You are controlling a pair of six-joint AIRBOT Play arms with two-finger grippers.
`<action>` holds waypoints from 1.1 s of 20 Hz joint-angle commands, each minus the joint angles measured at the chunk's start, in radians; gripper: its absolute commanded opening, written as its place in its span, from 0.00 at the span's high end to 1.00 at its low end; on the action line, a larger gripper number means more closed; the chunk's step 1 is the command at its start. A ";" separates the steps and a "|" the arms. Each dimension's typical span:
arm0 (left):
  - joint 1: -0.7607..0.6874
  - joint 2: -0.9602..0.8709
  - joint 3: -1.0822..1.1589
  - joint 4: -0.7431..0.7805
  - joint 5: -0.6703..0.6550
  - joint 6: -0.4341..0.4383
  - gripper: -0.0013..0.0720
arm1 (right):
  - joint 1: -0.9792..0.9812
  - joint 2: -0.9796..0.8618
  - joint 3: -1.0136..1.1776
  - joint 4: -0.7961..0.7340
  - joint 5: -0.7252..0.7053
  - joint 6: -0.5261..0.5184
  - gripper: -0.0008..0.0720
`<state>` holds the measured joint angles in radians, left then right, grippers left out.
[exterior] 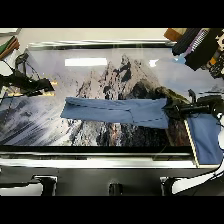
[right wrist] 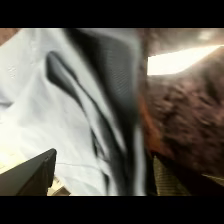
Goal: Fold the clothes and pants, and hang the long-sleeved shirts on hangers.
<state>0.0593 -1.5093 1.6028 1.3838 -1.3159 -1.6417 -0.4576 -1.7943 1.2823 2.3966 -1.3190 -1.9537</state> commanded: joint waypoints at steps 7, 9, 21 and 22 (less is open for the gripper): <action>-0.001 -0.004 -0.002 -0.053 -0.012 -0.010 0.11 | 0.151 -0.031 0.000 -0.009 0.056 -0.021 0.93; -0.006 -0.029 -0.031 -0.146 0.030 -0.008 0.96 | 0.150 0.020 0.000 -0.008 0.043 0.018 0.95; -0.548 -0.429 -0.129 -0.875 0.565 -0.009 0.96 | 0.151 0.409 0.155 -0.049 -0.206 0.381 0.95; -0.591 -0.448 -0.129 -0.930 0.593 -0.008 0.96 | 0.151 0.431 0.155 -0.050 -0.214 0.389 0.95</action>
<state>-0.3962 -1.8778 1.4761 0.6617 -0.8589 -1.6508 -0.3080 -1.4322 1.4227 2.3520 -1.4929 -1.6344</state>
